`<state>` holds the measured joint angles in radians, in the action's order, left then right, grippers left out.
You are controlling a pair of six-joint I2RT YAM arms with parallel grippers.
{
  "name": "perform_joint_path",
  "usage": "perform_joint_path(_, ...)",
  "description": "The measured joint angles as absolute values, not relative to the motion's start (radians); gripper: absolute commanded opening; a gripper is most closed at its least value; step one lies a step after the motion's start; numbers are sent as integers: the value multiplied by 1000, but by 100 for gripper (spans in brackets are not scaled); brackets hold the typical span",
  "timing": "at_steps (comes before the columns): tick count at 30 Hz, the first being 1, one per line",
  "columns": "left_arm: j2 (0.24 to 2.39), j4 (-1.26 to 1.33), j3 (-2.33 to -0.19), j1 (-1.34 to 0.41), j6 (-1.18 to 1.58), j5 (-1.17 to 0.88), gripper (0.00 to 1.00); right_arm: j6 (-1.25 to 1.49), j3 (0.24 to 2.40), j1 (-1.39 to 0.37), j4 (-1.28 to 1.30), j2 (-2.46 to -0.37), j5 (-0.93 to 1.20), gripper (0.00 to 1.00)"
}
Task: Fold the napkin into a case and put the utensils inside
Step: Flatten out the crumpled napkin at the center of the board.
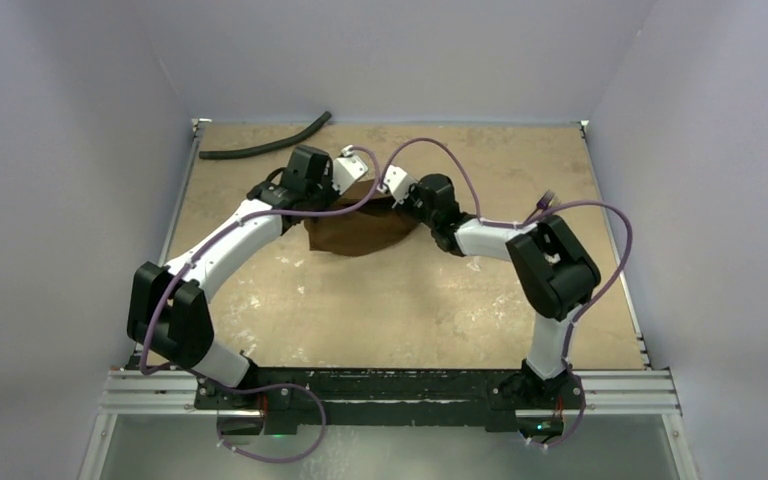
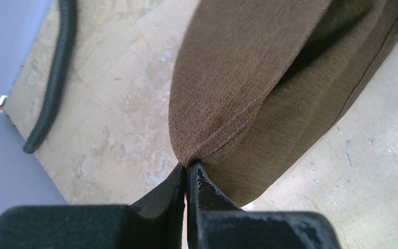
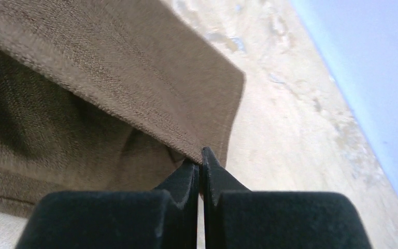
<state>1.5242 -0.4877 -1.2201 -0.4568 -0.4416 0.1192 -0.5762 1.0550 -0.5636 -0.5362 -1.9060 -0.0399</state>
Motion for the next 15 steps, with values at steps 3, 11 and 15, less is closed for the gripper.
perform_joint_path(3, 1518, -481, -1251, -457, -439, 152, 0, -552, 1021, -564, -553, -1816, -81, 0)
perform_joint_path(11, 1461, -463, -1506, -459, -456, 192, 0, -441, 1061, -567, -497, -1460, -167, 0)
perform_joint_path(15, 1441, -501, -1674, -467, -474, 178, 0, -354, 1151, -592, -396, -1312, -184, 0)
